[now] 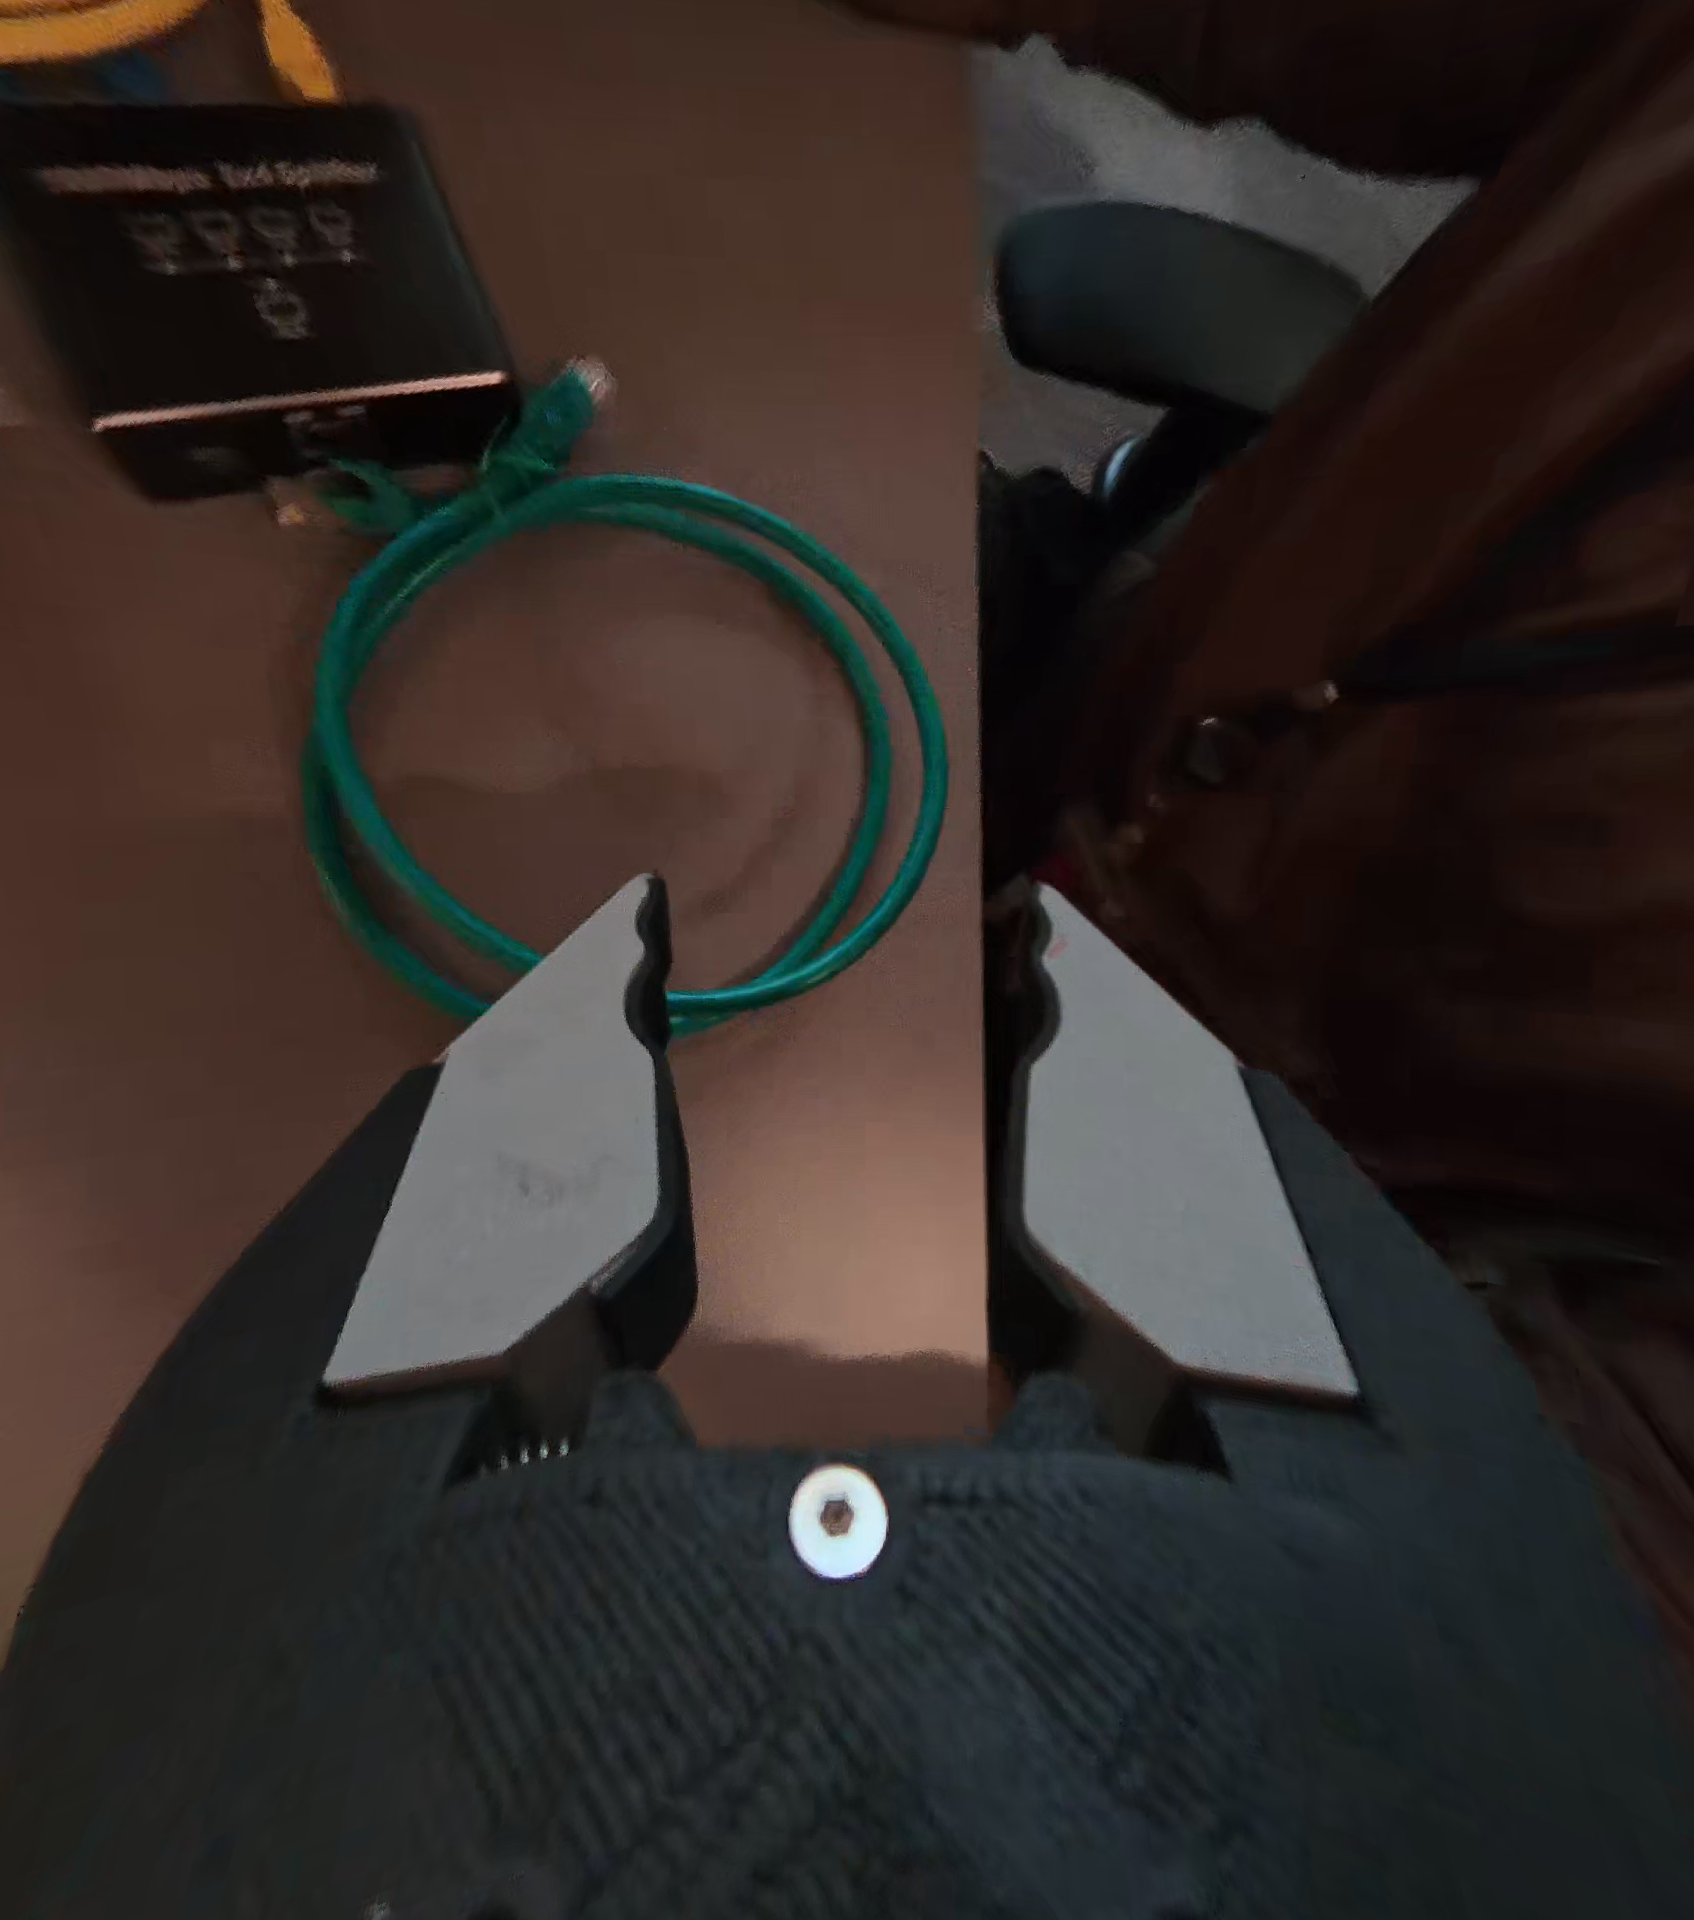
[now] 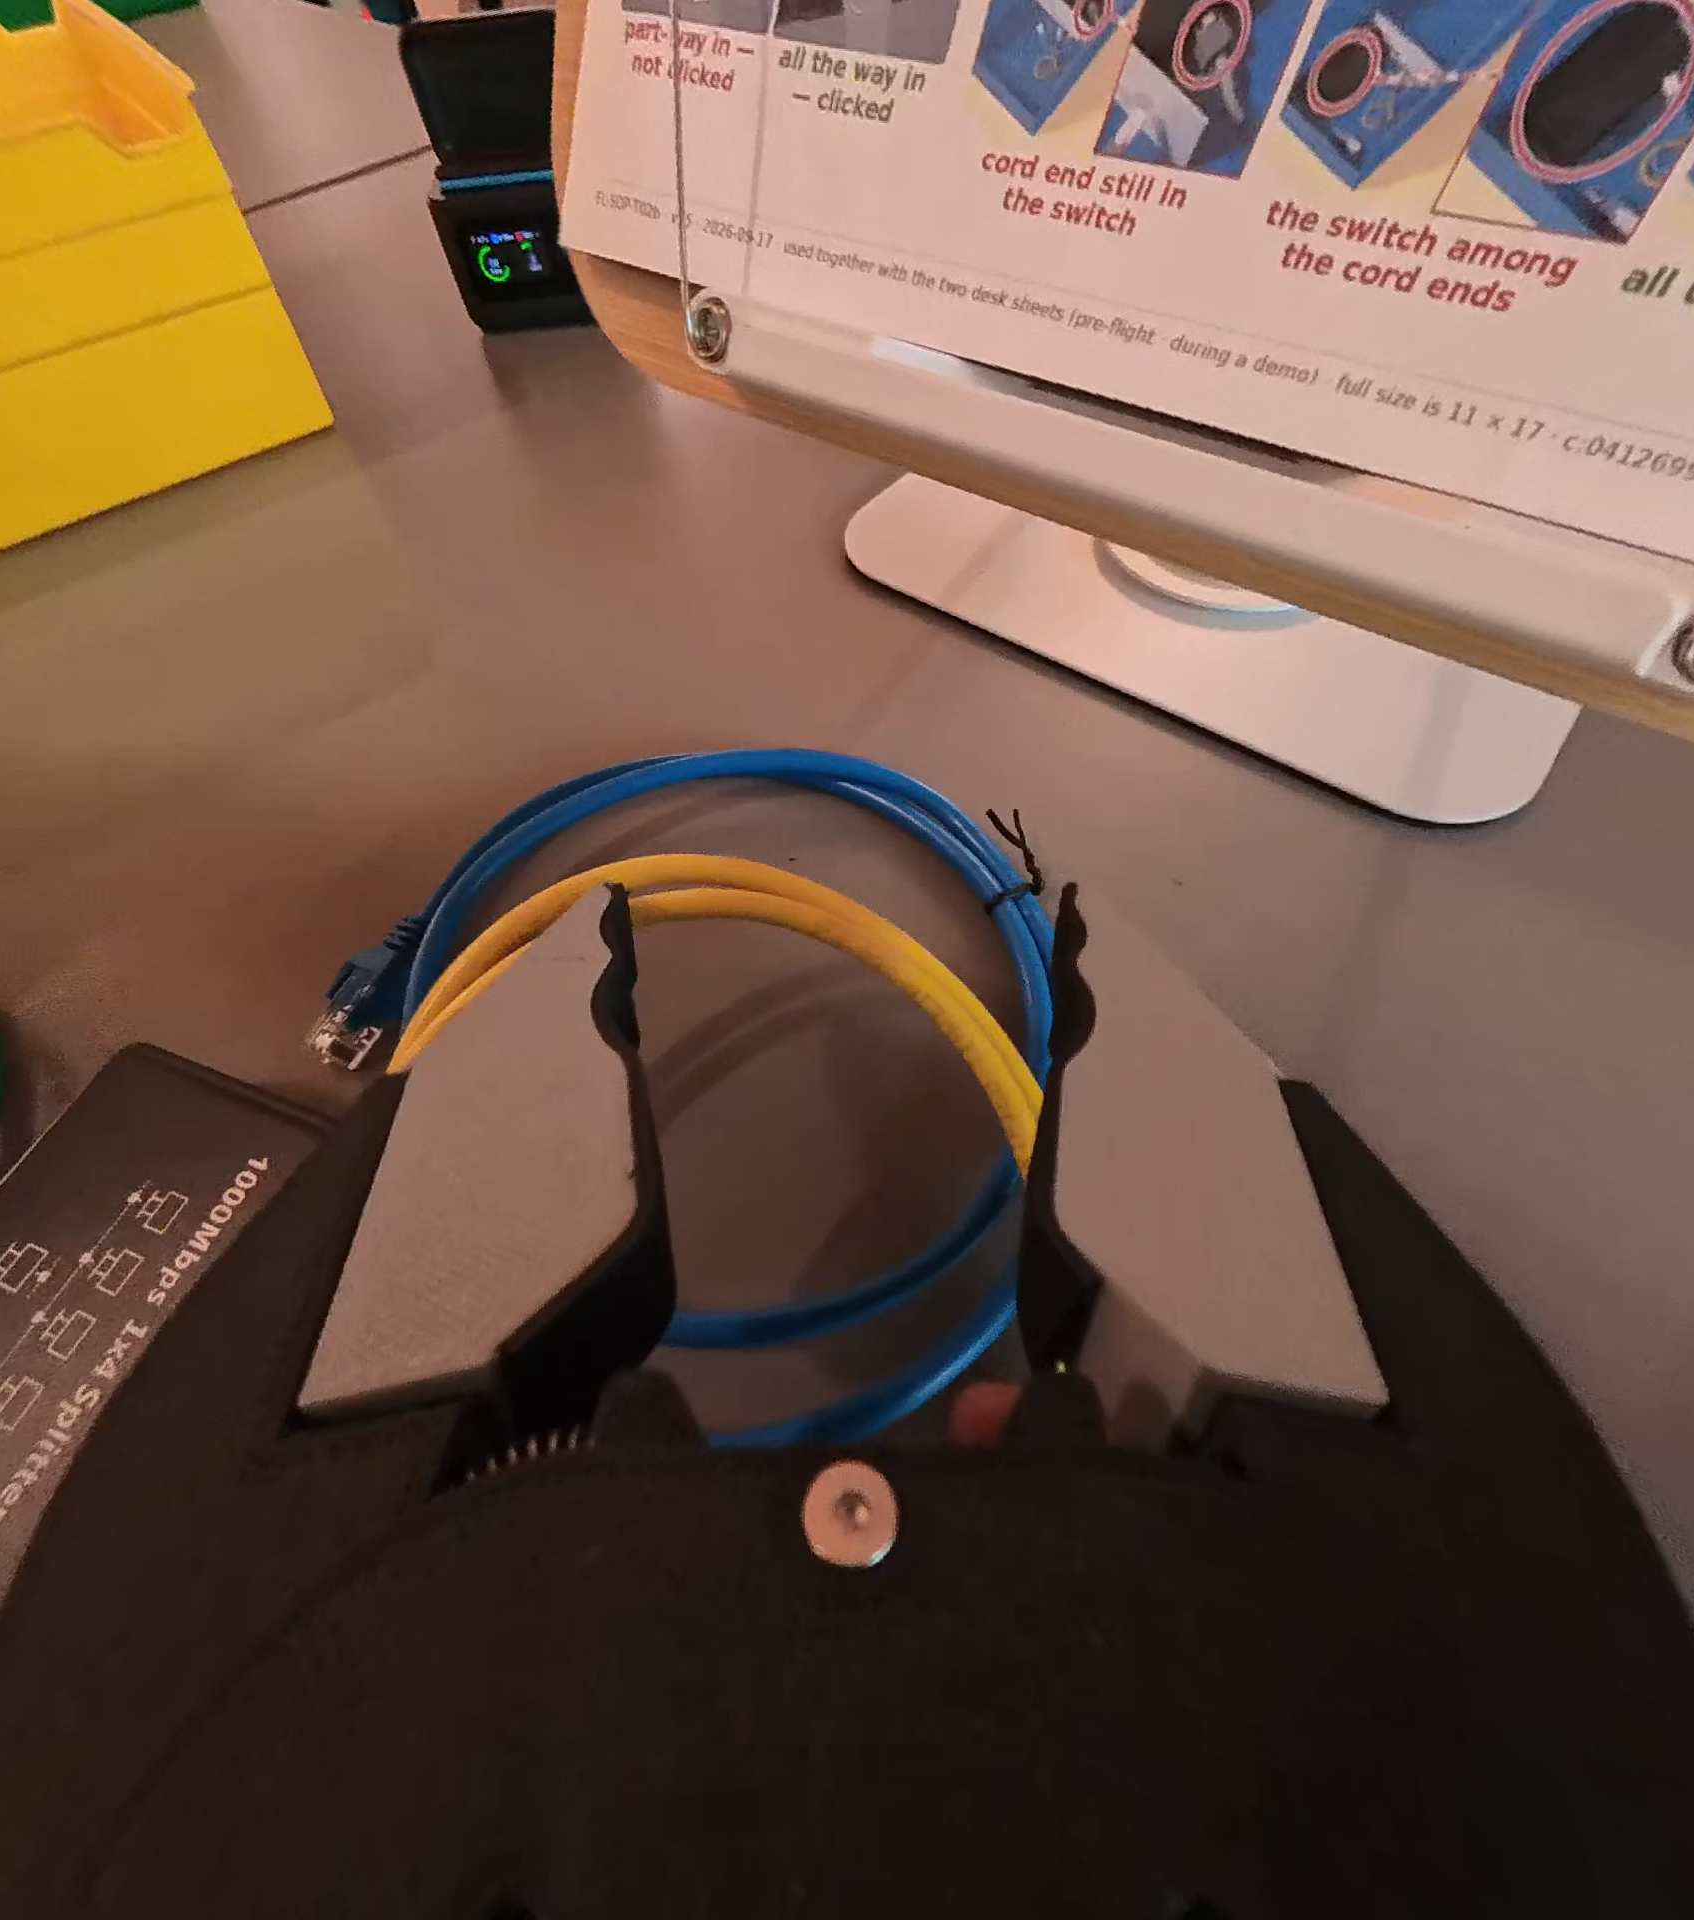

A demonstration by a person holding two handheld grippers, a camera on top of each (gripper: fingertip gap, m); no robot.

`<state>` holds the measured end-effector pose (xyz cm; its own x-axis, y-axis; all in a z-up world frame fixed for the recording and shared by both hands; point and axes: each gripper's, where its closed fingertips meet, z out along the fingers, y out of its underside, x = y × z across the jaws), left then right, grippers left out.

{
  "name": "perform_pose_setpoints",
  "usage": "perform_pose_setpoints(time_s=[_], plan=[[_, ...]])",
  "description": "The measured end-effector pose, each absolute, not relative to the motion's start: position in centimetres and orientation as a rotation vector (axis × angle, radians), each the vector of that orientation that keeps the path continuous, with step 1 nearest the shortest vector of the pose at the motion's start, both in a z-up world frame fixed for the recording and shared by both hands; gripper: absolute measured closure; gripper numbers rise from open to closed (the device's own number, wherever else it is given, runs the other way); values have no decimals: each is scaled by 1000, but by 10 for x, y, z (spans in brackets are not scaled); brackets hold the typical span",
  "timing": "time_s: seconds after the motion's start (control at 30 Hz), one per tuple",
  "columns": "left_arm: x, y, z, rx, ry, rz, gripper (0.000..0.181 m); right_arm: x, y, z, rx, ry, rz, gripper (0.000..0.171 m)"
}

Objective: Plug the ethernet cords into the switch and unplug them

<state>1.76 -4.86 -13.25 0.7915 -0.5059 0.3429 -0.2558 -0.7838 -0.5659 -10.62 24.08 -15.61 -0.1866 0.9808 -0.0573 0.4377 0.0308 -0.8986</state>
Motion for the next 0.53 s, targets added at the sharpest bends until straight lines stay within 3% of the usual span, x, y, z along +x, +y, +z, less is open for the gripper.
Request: perform_pose_setpoints(time_s=[0.17, 0.4, 0.53], plan=[[20, -34, -145, -2483, 437, -616, 119, -107, 243, -154, -1456, -1675, 1137, 94], [54, 39, -135, -2359, 583, -386, 140, -106, 241, -153, -1428, -1680, 1111, 95], [30, 67, -165, -2507, 678, -11, 146, -106, 243, -152, -1434, -1669, 1121, 95]])
